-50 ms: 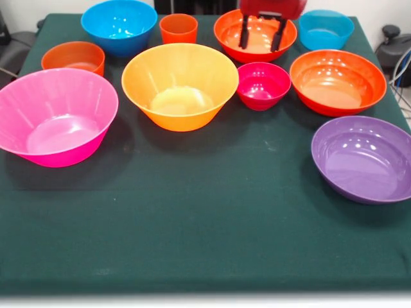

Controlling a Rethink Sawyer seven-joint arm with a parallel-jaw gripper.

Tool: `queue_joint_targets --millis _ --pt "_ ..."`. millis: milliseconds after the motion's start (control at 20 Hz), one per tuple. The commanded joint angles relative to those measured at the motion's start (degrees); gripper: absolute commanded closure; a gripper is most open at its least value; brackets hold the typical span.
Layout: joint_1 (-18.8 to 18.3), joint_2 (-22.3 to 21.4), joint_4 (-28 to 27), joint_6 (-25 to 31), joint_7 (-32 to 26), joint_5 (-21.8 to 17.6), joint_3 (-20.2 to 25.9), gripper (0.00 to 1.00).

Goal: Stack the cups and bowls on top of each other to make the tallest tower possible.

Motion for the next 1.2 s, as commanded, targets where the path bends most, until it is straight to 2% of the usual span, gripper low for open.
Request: queue_joint_targets --millis 50,300,550,700,950,1200 --pt "-2.3 -1.9 6.1 -3.4 3.5 -2.8 5.6 0.0" --pt "-2.2 -2.7 8.3 -4.9 4.2 -3.5 5.3 0.0" --pt "-2.1 -2.0 12.2 -11.3 5.9 -4.8 4.9 0.0" --pt "-2.6 -1.7 13.2 -12.3 5.6 -5.0 4.8 0.0" --pt "-5.7 -1.0 14.1 -12.5 3.4 -6.0 6.3 0.0" --pt "-7.3 -0.2 14.8 -13.3 3.0 -7.1 6.3 0.0"
